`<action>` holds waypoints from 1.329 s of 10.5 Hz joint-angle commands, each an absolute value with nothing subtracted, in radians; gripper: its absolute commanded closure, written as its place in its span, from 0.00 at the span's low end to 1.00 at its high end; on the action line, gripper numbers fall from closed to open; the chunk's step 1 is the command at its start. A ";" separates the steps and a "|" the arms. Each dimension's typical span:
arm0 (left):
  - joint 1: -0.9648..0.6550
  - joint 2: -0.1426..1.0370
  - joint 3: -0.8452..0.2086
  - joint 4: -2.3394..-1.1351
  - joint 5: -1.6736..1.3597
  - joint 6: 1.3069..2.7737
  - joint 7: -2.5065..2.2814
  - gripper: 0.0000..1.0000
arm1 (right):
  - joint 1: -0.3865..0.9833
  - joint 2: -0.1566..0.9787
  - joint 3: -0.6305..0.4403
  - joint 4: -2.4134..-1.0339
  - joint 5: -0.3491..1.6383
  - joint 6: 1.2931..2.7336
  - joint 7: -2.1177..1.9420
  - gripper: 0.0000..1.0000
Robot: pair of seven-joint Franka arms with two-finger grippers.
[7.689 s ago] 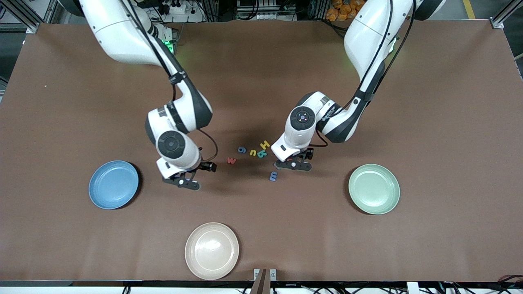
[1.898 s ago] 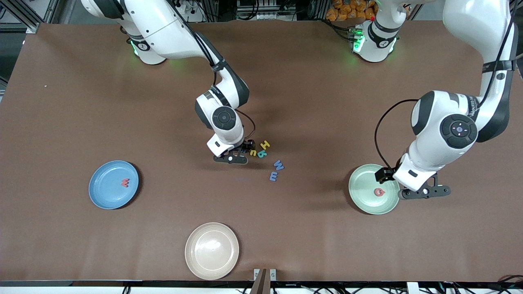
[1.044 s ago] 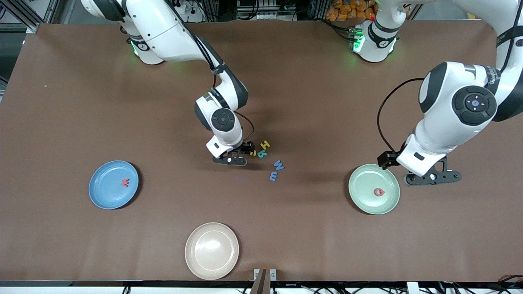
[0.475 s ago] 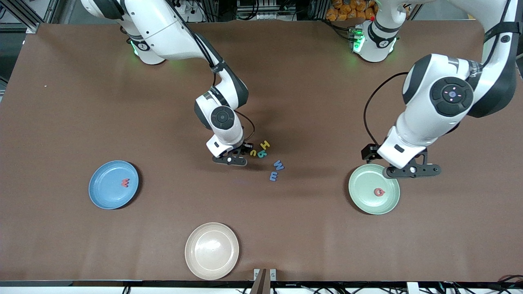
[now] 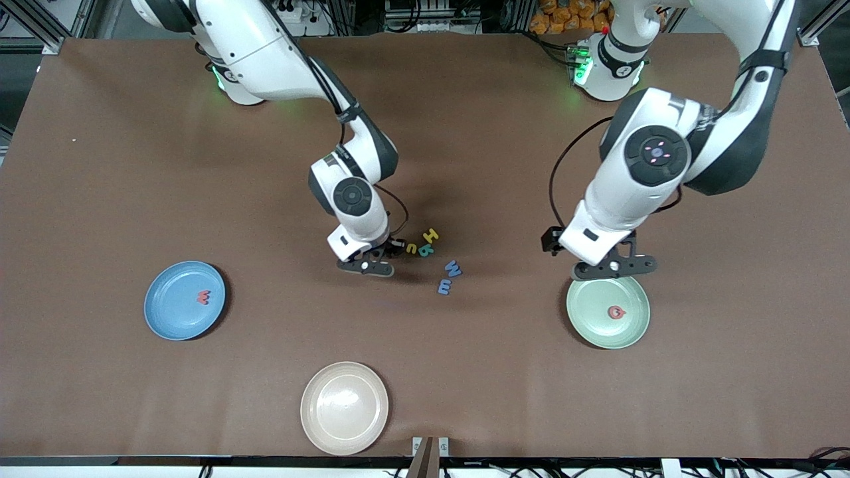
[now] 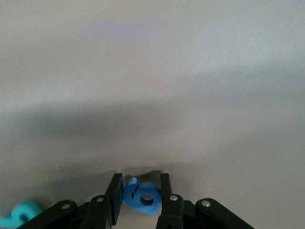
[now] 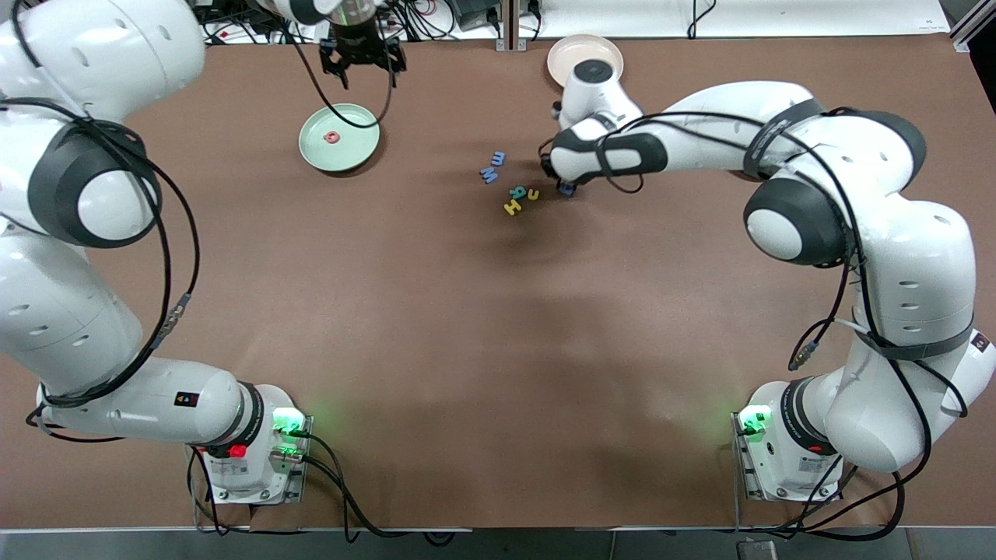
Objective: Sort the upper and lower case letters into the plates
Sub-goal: 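Move b to blue plate with the right gripper while the left gripper reaches M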
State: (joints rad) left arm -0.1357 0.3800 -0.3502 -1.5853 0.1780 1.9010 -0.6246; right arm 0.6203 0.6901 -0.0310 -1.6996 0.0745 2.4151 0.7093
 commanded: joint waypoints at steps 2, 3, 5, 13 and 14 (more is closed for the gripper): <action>-0.214 0.472 -0.351 -1.540 0.201 1.927 -0.756 0.00 | 0.419 0.643 -0.017 -1.709 0.058 2.405 0.522 0.94; -0.247 0.510 -0.348 -1.525 0.206 1.959 -0.811 0.00 | 0.350 0.644 -0.017 -1.707 0.055 2.405 0.452 0.94; -0.287 0.566 -0.347 -1.519 0.207 2.043 -0.923 0.00 | 0.215 0.644 -0.024 -1.704 0.049 2.405 0.268 0.95; -0.402 0.762 -0.337 -1.494 0.330 2.217 -1.095 0.00 | -0.052 0.657 -0.078 -1.654 -0.014 2.407 -0.121 0.01; -0.402 0.779 -0.336 -1.473 0.330 2.217 -1.095 0.00 | -0.043 0.657 -0.077 -1.654 -0.014 2.402 -0.123 0.00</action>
State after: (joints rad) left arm -0.3922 0.7507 -0.3444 -1.5231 0.3003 2.2213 -1.0663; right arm -0.0499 0.6594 -0.0898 -1.6584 -0.0012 2.4128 -0.1156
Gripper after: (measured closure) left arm 0.000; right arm 0.551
